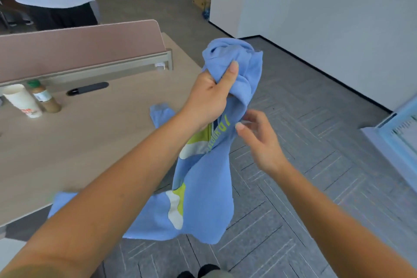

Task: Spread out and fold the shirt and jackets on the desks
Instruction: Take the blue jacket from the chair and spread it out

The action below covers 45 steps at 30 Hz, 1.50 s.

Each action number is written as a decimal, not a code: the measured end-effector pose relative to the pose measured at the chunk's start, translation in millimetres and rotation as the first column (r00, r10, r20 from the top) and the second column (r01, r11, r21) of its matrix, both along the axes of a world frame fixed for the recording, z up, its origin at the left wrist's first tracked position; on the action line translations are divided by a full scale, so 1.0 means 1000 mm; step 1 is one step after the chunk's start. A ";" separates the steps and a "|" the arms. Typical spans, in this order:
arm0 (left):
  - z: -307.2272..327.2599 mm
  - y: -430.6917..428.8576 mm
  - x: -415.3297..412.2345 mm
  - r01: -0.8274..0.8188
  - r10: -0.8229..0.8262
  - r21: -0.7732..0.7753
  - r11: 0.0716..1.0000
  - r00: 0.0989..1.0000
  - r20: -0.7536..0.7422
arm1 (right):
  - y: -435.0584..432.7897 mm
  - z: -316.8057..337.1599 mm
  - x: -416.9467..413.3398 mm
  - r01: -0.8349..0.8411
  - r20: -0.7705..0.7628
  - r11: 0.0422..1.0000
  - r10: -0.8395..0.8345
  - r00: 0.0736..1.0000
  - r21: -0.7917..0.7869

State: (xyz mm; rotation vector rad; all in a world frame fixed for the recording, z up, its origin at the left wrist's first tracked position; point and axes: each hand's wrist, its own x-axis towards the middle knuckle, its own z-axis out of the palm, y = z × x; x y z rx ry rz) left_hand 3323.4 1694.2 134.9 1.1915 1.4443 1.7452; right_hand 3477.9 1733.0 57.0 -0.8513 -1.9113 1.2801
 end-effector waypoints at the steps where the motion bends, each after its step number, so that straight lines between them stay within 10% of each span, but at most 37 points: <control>1: 0.000 0.006 0.011 0.015 -0.015 -0.016 1.000 0.999 -0.035 | 0.003 -0.007 0.001 -0.063 0.050 0.997 0.061 0.997 0.042; 6: -0.013 0.027 0.049 0.039 -0.055 -0.104 0.994 0.987 -0.151 | 0.050 -0.018 0.000 0.127 0.082 0.991 -0.130 0.988 0.043; 13: -0.035 0.020 0.041 0.097 -0.119 -0.153 0.984 0.982 -0.146 | 0.116 0.006 0.038 0.208 -0.245 0.971 -0.232 0.941 -0.119; 21: -0.098 0.020 0.007 -0.242 0.055 -0.530 0.813 0.937 -0.344 | 0.138 0.067 0.045 0.007 -0.209 0.996 0.011 0.978 0.088; 24: -0.119 0.034 0.020 0.018 -0.131 -0.683 0.730 0.985 -0.113 | 0.136 0.086 0.040 -0.063 -0.156 0.979 0.095 0.983 0.196; 26: -0.136 0.044 0.039 0.305 -0.321 -0.622 0.721 0.943 0.091 | 0.139 0.097 0.039 -0.065 -0.144 0.968 0.103 0.984 0.242; 29: -0.159 0.059 0.080 0.327 -0.460 -0.614 0.718 0.885 -0.067 | 0.145 0.107 0.038 -0.060 -0.122 0.957 0.098 0.988 0.283; 32: -0.162 0.067 0.097 0.084 -0.213 -0.539 0.838 0.960 -0.182 | 0.147 0.111 0.033 -0.076 -0.074 0.925 0.111 0.991 0.372; 38: -0.100 0.035 0.026 -0.101 0.233 -0.337 0.936 0.895 0.379 | 0.176 0.092 0.020 0.050 -0.062 0.923 -0.028 0.998 0.383; 45: 0.004 0.008 -0.010 -0.279 0.275 -0.043 0.959 0.887 0.371 | 0.138 0.076 -0.052 -0.172 0.025 0.947 0.172 0.985 0.272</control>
